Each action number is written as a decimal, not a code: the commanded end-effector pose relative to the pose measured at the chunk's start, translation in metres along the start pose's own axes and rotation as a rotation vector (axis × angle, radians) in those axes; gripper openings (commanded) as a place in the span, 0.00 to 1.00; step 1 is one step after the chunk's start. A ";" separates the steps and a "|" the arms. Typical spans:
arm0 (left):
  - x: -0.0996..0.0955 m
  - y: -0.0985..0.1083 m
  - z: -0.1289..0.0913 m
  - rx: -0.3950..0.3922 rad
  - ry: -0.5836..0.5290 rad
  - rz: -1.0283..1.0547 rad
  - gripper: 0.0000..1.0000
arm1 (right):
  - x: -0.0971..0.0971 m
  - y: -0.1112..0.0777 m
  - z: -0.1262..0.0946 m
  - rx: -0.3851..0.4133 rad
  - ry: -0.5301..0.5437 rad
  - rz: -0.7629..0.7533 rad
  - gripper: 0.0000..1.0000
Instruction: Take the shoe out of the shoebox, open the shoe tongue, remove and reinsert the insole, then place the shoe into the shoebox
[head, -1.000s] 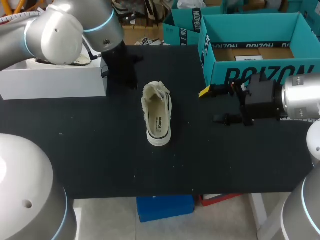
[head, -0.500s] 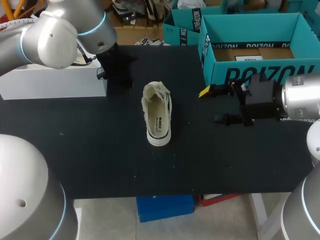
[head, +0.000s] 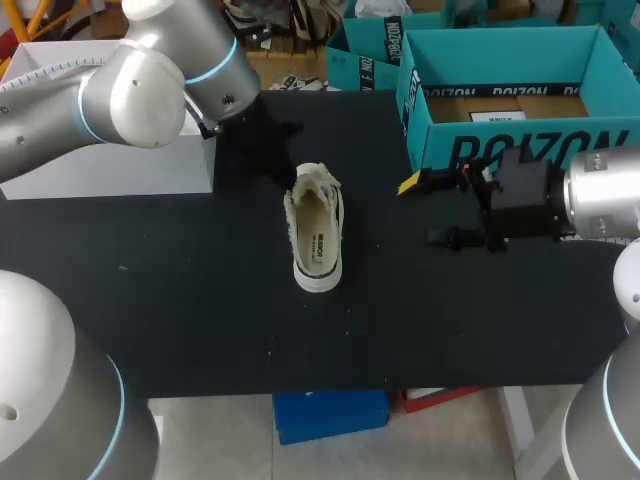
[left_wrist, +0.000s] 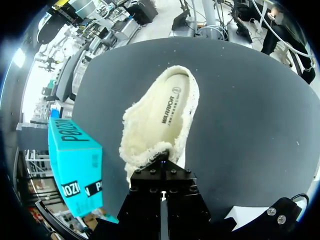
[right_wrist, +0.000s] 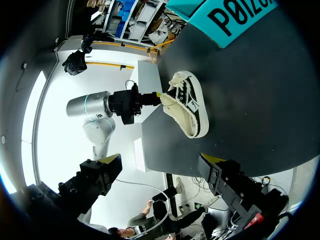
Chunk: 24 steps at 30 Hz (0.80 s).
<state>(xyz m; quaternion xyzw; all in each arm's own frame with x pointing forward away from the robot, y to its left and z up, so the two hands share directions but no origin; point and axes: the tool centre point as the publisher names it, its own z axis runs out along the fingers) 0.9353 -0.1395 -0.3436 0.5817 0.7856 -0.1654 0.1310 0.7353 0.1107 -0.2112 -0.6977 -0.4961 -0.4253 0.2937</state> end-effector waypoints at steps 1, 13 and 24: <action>-0.006 0.000 0.015 0.016 0.000 0.010 0.00 | 0.000 0.000 0.001 0.000 0.000 0.000 1.00; 0.019 -0.018 0.006 0.045 0.036 0.047 0.00 | 0.000 0.000 0.001 0.000 0.000 0.000 1.00; 0.012 -0.004 -0.017 0.008 0.027 0.053 0.00 | 0.000 0.000 0.001 0.000 0.000 0.000 1.00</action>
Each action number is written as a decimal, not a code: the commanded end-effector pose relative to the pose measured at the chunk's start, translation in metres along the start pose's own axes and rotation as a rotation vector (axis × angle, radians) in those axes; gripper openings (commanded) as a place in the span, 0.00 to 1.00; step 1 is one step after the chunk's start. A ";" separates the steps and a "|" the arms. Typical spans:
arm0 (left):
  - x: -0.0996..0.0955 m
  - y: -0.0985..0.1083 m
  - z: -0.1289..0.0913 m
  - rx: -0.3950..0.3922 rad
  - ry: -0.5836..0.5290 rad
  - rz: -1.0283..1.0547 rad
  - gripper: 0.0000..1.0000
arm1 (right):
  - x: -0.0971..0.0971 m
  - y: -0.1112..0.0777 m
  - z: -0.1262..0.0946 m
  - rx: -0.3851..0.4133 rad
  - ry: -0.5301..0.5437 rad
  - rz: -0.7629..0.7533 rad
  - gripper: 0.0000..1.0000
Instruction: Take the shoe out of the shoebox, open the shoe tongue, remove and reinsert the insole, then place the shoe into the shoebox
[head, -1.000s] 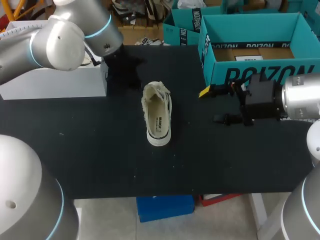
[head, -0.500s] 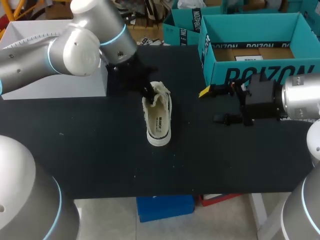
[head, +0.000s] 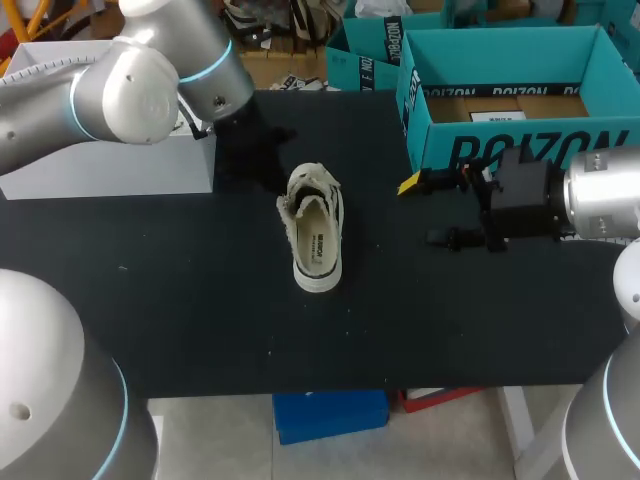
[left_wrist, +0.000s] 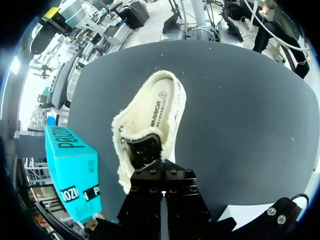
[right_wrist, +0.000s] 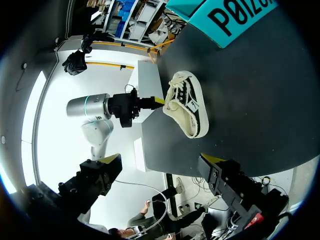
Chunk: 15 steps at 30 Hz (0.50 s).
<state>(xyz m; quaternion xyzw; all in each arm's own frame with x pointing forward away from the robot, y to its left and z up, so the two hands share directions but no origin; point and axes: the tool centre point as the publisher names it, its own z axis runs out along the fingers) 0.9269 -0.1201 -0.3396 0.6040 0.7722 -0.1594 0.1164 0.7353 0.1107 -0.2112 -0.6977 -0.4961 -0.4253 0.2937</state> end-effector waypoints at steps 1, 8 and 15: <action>-0.009 0.000 -0.005 -0.013 -0.011 0.009 0.00 | 0.000 0.000 0.001 0.000 0.000 0.000 1.00; -0.037 0.004 0.007 -0.003 -0.037 0.031 0.00 | 0.000 0.000 0.001 0.000 0.000 0.000 1.00; -0.050 -0.004 0.018 0.020 -0.043 0.054 0.00 | 0.000 0.000 0.001 0.000 0.000 0.000 1.00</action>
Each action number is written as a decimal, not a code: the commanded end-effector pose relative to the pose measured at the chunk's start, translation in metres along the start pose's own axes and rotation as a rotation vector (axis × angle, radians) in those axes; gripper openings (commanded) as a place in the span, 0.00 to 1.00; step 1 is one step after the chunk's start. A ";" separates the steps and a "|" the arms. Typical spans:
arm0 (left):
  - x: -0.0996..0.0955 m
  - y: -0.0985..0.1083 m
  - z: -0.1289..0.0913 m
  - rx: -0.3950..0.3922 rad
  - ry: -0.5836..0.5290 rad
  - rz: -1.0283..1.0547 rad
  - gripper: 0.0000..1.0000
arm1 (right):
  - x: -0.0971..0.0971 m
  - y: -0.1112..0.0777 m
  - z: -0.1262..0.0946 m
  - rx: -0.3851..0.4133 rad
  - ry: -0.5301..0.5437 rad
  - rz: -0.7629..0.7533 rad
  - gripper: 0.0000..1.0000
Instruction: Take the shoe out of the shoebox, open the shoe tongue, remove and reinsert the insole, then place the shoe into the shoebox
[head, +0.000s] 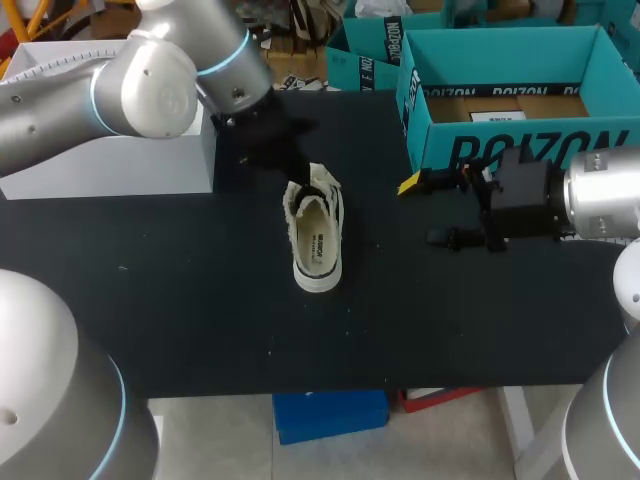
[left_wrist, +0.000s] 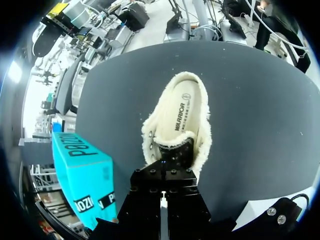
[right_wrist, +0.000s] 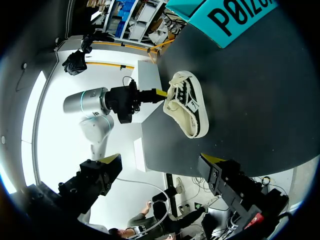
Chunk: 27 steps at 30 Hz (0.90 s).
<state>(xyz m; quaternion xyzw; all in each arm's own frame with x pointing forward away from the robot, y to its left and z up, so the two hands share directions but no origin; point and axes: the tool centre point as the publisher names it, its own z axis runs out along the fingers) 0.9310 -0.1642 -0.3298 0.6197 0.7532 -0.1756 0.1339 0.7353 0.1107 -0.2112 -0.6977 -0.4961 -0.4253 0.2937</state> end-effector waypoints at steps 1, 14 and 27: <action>-0.006 0.000 0.012 0.012 -0.001 0.005 0.00 | 0.000 0.000 0.001 0.000 0.000 0.000 1.00; 0.013 -0.021 0.034 0.069 0.015 -0.035 0.00 | 0.000 0.000 0.001 0.000 0.000 0.000 1.00; 0.009 -0.020 -0.002 0.027 0.014 -0.013 0.00 | 0.000 0.000 0.001 0.000 0.000 0.000 1.00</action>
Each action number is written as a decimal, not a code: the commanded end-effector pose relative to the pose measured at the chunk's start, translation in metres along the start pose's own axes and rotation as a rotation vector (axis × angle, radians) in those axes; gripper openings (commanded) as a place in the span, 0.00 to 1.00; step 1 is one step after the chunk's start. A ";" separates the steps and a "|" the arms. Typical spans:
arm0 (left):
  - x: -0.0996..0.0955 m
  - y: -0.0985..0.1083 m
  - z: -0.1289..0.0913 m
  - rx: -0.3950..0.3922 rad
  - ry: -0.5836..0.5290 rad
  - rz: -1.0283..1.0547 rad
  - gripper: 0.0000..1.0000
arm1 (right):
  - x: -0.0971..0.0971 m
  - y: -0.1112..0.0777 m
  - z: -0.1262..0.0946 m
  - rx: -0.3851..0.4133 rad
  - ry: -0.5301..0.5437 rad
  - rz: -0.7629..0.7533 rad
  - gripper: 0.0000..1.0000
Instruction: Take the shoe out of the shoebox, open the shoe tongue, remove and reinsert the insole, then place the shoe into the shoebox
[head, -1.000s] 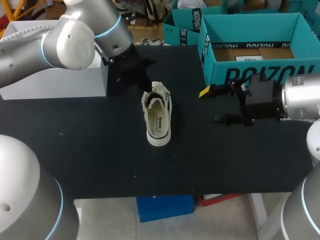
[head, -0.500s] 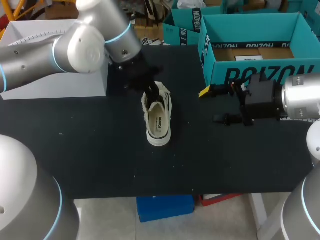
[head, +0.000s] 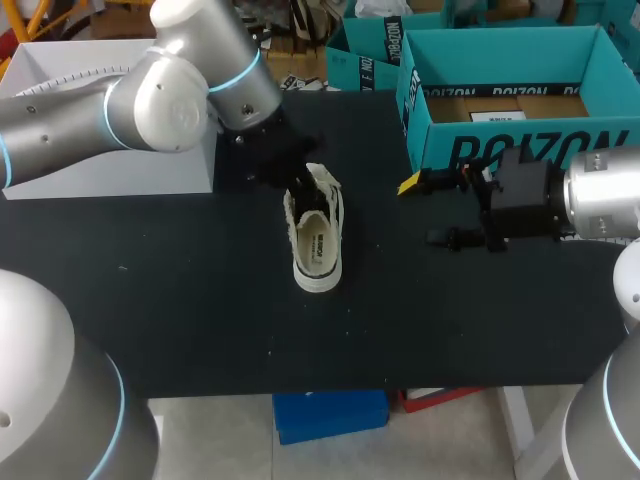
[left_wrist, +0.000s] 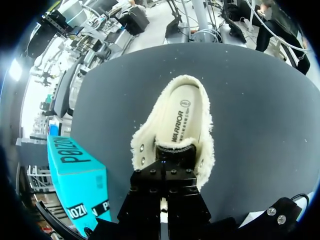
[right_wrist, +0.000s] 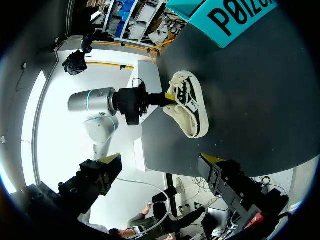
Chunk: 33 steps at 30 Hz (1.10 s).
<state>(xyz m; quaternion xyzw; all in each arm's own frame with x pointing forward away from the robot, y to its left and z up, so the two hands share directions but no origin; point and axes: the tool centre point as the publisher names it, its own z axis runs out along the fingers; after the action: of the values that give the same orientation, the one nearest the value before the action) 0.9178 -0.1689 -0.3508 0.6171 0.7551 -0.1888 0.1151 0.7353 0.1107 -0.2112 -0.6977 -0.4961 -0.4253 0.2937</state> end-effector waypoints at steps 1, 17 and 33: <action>0.002 -0.011 -0.030 -0.018 0.001 0.004 0.00 | 0.000 0.001 0.001 0.000 0.000 0.000 1.00; 0.043 -0.012 -0.099 -0.074 0.008 -0.172 0.02 | 0.000 0.001 0.001 0.000 0.000 0.000 1.00; 0.060 -0.014 -0.110 -0.057 0.003 -0.217 1.00 | 0.000 0.001 0.001 0.000 0.000 0.000 1.00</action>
<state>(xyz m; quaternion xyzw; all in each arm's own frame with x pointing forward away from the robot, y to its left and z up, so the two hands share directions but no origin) 0.8981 -0.0709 -0.2743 0.5278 0.8230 -0.1787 0.1103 0.7353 0.1107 -0.2112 -0.6977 -0.4961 -0.4253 0.2937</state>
